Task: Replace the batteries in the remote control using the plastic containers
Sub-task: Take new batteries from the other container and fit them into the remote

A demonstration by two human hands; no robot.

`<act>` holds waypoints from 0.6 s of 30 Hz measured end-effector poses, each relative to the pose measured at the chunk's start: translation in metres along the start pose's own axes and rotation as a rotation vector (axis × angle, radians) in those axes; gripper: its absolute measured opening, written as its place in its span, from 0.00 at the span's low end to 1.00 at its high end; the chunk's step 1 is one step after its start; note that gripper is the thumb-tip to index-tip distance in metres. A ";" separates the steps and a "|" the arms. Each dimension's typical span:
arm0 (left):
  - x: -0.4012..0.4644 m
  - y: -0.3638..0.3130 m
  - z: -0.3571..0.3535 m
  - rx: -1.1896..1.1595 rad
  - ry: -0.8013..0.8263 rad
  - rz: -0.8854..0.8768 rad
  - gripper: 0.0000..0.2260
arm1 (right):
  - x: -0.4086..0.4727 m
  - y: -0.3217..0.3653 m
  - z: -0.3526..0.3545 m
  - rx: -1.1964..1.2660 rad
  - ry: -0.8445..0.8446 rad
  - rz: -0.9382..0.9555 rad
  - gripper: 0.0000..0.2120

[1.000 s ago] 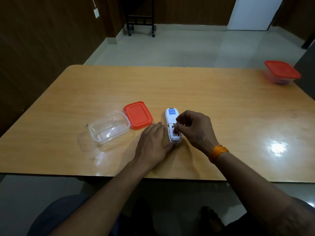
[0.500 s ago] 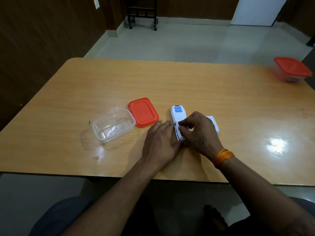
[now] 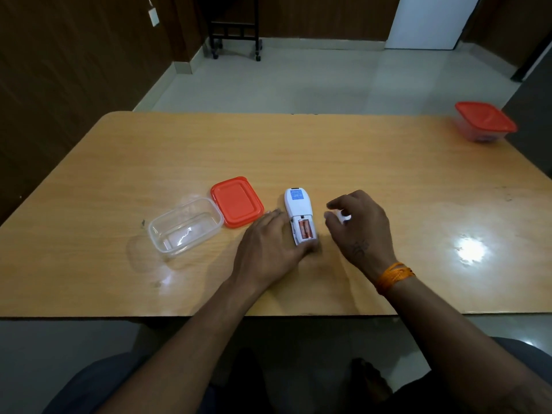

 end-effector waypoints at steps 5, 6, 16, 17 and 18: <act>0.016 0.015 -0.005 -0.130 -0.010 -0.047 0.22 | 0.001 -0.020 0.003 -0.323 0.074 -0.163 0.21; 0.019 0.020 -0.008 -0.109 -0.011 -0.068 0.23 | 0.000 -0.022 0.003 -0.367 0.124 -0.186 0.23; 0.029 0.033 -0.024 -0.051 -0.007 -0.133 0.34 | -0.005 0.001 0.005 -0.133 0.186 -0.158 0.18; 0.028 0.034 -0.025 -0.053 -0.003 -0.135 0.34 | -0.007 0.009 0.006 -0.102 0.166 -0.136 0.18; 0.028 0.035 -0.025 -0.057 0.001 -0.139 0.33 | -0.010 0.019 0.007 -0.079 0.146 -0.106 0.18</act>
Point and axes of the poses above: each hand's wrist, its own x-axis towards the middle knuckle, its own z-axis out of the back of the hand, y = z × x, the point moved 3 cm from there along x, towards the middle knuckle, and after that the axes turned 14 degrees about -y, right-handed, at the moved point
